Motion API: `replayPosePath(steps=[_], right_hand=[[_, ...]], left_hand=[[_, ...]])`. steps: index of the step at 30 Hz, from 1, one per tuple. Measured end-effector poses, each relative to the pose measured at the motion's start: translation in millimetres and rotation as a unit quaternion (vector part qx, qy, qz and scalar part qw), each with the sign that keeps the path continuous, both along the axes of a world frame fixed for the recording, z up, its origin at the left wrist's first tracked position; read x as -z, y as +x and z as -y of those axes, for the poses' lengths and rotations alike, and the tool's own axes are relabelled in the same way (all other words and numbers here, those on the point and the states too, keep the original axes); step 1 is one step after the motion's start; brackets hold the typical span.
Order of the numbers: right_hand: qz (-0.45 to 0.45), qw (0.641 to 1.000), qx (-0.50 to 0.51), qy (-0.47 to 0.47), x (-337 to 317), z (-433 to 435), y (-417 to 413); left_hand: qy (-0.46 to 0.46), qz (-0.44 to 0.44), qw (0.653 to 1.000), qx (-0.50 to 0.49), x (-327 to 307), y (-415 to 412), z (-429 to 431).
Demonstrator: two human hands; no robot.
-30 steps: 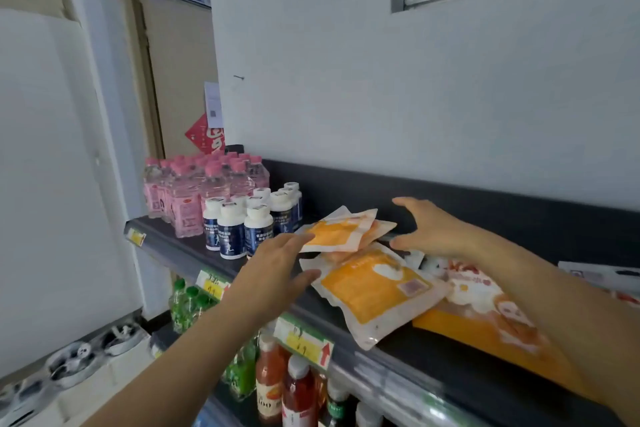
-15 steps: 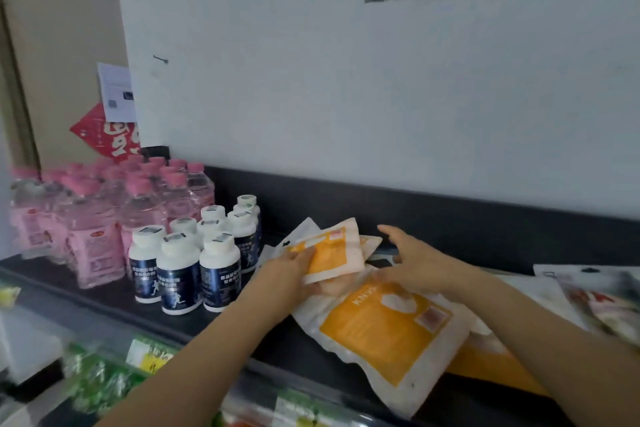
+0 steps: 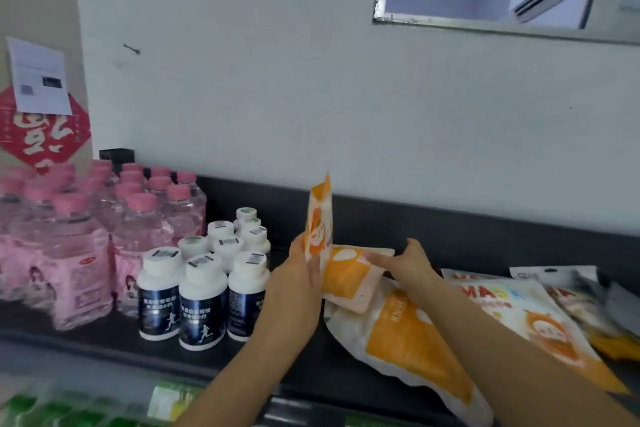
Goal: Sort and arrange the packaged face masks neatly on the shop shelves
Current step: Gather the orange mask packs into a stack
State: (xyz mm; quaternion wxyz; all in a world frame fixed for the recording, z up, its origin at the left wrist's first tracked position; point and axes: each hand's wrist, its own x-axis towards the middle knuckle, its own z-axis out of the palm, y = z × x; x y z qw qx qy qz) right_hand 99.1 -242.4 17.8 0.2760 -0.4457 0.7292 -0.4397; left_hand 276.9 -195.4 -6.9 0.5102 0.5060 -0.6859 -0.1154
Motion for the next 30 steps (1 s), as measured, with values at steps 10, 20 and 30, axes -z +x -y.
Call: replayPosePath(steps=[10,20,30], right_hand=[[0.095,0.942,-0.006,-0.322,-43,-44,-3],[-0.428,0.824,-0.201,-0.312,29,-133,-21],[-0.608,0.685,-0.186,-0.356,31,-190,-65]], left_hand=[[0.065,-0.296,0.935,0.185,11,-13,-1],[0.161,-0.493,0.772,0.368,-11,-52,-27],[0.155,-0.461,0.789,0.375,-11,-102,-68]])
